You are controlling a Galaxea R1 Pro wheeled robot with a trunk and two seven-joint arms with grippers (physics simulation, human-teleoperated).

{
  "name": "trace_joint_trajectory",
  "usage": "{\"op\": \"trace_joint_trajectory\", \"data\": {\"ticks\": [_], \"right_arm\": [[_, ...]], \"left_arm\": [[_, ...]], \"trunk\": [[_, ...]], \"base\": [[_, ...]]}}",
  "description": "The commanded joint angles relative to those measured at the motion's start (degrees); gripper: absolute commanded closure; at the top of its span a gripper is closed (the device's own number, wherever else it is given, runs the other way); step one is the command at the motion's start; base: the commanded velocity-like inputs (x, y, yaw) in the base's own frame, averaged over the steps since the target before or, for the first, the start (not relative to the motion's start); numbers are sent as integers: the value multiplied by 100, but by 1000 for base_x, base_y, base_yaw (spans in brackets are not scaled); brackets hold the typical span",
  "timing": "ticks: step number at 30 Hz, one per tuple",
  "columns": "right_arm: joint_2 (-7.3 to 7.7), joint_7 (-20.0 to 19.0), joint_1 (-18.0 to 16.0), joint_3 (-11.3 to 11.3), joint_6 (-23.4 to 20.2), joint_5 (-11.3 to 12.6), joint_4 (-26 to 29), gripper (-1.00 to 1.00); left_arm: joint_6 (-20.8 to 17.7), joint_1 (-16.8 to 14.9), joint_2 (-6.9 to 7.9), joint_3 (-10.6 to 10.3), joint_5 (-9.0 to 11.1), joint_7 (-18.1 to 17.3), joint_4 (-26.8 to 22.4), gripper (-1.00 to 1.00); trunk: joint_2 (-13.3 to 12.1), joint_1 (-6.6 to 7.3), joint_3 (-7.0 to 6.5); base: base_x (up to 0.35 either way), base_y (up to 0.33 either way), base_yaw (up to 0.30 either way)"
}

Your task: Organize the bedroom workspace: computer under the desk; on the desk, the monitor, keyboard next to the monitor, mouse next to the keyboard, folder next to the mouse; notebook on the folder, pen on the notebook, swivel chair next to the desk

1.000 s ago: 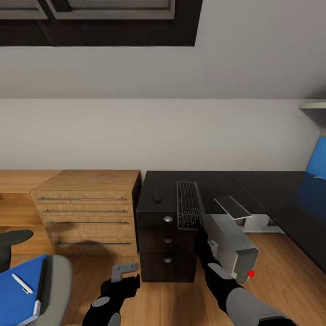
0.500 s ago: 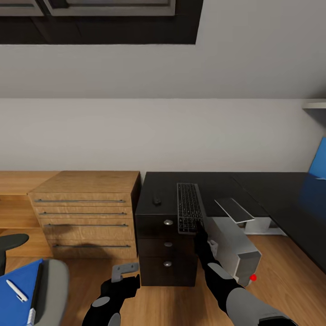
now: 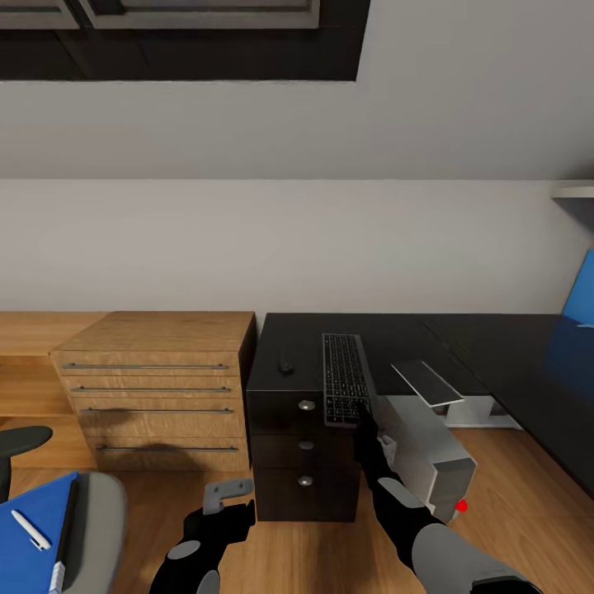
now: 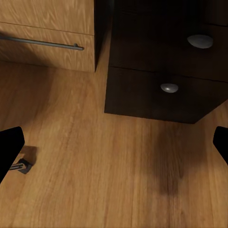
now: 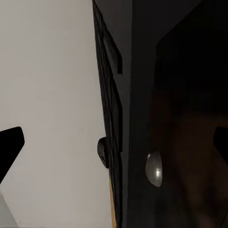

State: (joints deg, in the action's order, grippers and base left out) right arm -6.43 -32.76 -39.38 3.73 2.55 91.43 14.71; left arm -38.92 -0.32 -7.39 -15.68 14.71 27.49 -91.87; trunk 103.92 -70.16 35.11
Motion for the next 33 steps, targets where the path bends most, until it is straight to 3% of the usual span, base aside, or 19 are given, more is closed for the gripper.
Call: {"op": "trace_joint_trajectory", "data": {"ticks": [1, 3, 4, 15, 29, 33], "right_arm": [[2, -19, -5, 40, 26, 43, -5, -100], [2, -20, -6, 40, 26, 42, -4, -100], [2, -16, -6, 41, 26, 43, -4, 100], [2, -24, -6, 48, 27, 42, -4, 100], [2, -72, -8, 41, 34, 50, 12, 100], [7, -77, 109, 44, 41, 56, 584, 100]], "left_arm": [[-11, -3, 0, -6, 60, 54, -6, -100], [-11, -3, 0, -6, 62, 54, -6, -100], [-11, -3, 0, -6, 63, 54, -6, -100], [-11, -3, 0, -6, 67, 54, 0, -100], [-11, -3, -6, -9, 67, 54, 2, -100], [-11, -3, -16, -21, 61, 71, 2, -100]], "trunk": [[3, 0, 5], [3, 0, 5], [3, 0, 5], [3, 0, 5], [-559, 308, -246], [-719, 396, -318]], "base": [[0, 0, 0], [0, 0, 0], [0, 0, 0], [0, 0, 0], [0, 0, 0], [0, 0, 0]]}}
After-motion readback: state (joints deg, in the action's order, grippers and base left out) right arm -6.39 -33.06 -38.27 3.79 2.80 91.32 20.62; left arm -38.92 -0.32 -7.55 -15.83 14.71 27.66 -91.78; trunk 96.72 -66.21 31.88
